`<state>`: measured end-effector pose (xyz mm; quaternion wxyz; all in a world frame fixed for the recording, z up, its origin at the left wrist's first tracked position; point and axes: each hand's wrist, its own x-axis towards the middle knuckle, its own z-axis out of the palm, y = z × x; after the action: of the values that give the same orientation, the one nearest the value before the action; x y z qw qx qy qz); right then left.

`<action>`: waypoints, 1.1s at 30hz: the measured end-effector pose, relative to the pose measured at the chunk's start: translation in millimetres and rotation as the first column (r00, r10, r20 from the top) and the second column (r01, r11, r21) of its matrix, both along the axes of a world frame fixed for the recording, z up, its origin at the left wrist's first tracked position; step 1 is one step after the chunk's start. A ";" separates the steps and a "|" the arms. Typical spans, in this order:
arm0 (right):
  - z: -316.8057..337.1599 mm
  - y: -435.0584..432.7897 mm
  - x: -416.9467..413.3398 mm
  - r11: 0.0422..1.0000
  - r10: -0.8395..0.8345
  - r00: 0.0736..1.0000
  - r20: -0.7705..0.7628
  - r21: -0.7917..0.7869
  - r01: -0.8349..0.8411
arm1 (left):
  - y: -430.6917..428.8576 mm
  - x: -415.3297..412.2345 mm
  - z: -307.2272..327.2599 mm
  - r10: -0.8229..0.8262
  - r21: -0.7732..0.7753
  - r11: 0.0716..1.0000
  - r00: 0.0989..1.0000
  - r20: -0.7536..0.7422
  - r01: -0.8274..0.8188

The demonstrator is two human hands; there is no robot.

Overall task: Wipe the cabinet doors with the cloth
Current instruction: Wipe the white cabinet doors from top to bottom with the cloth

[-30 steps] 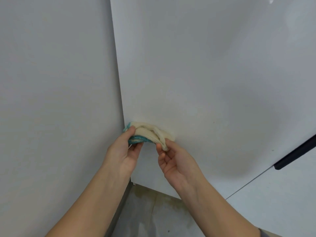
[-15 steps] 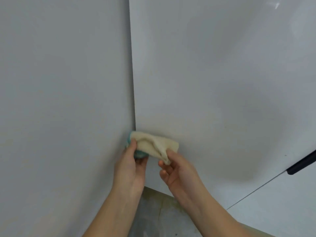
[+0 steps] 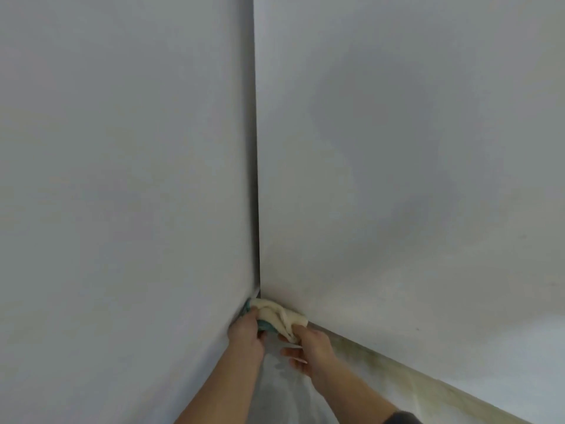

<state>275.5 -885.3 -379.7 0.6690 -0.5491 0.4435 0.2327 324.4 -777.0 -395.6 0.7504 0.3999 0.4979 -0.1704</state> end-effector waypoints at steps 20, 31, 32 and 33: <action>81.2 3.2 -5.2 0.923 -0.348 0.916 0.202 0.244 0.297 | -13.3 -0.7 103.9 0.254 -0.261 0.942 0.958 0.135 -0.213; 260.0 4.8 -17.3 0.842 -0.478 0.781 0.402 0.462 0.277 | -12.8 -15.9 282.5 0.197 -0.289 0.955 0.871 0.450 -0.067; 273.6 5.6 -17.1 0.837 -0.482 0.770 0.418 0.479 0.265 | -13.0 -16.2 296.8 0.192 -0.279 0.958 0.856 0.480 -0.058; 286.4 7.2 -16.0 0.834 -0.483 0.760 0.434 0.492 0.250 | -12.9 -15.0 309.2 0.185 -0.270 0.962 0.839 0.512 -0.047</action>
<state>259.5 -878.1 -93.3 0.8977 -0.3409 0.2787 0.0156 309.4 -789.8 -86.5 0.9115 0.3040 0.2689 -0.0672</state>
